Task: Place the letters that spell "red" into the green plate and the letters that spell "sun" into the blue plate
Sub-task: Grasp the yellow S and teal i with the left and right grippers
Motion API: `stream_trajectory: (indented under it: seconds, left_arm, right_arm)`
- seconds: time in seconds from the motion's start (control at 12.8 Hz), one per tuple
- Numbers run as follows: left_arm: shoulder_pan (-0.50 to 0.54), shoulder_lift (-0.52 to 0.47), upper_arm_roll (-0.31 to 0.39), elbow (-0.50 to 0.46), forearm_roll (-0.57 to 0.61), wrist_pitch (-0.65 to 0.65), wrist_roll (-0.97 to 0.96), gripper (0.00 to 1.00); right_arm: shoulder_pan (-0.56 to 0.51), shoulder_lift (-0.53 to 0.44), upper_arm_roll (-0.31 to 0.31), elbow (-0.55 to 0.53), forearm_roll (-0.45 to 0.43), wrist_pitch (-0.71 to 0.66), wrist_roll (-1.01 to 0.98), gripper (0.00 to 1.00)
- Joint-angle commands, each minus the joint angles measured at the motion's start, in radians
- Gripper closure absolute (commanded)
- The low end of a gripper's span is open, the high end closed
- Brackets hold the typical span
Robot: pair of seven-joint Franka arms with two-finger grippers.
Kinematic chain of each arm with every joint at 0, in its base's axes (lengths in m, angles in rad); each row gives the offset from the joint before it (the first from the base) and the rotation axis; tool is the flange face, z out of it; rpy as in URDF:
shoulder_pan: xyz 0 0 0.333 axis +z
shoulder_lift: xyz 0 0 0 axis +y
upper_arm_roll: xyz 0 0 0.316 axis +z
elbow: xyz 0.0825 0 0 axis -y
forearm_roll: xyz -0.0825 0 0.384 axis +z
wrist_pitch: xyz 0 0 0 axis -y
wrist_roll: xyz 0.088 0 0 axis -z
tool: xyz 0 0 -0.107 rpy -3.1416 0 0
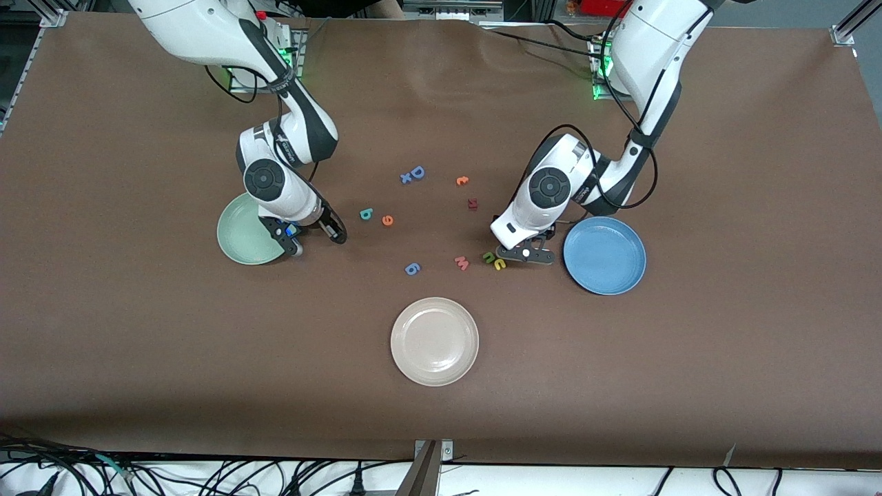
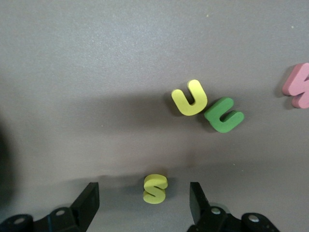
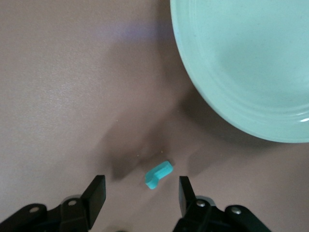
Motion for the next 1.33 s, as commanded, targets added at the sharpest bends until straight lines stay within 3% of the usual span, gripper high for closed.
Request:
stream_trajectory:
  seconds: [0.0, 0.31, 0.47, 0.63, 0.78, 0.94, 1.09, 1.25]
  left_arm:
    - [0.001, -0.019, 0.001, -0.035, 0.021, 0.021, -0.023, 0.26]
    - [-0.007, -0.019, 0.0, -0.048, 0.021, 0.021, -0.037, 0.3]
    - [-0.007, -0.02, 0.0, -0.048, 0.021, 0.021, -0.038, 0.53]
    - [-0.004, -0.025, 0.0, -0.047, 0.021, 0.021, -0.064, 0.67]
    - [-0.007, -0.023, 0.0, -0.042, 0.019, 0.019, -0.08, 0.88]
    - [-0.001, -0.031, 0.0, -0.038, 0.019, 0.015, -0.075, 0.92]
    - [0.014, -0.043, 0.0, -0.015, 0.019, 0.001, -0.063, 0.96]
    - [0.039, -0.054, -0.002, 0.016, 0.019, -0.056, -0.061, 0.96]
  right_arm:
    - [0.007, 0.003, -0.007, 0.001, 0.001, 0.016, 0.013, 0.3]
    - [0.007, 0.026, -0.008, 0.001, -0.006, 0.019, 0.012, 0.38]
    - [0.019, 0.036, -0.008, 0.003, -0.021, 0.017, 0.002, 0.38]
    - [0.02, 0.037, -0.008, 0.001, -0.044, 0.016, -0.014, 0.39]
    - [0.02, 0.037, -0.008, 0.0, -0.048, 0.013, -0.013, 0.42]
    - [0.019, 0.043, -0.008, 0.0, -0.048, 0.011, -0.013, 0.44]
    - [0.019, 0.043, -0.008, -0.002, -0.048, 0.01, -0.013, 0.56]
    - [0.019, 0.043, -0.008, -0.002, -0.048, 0.01, -0.014, 0.62]
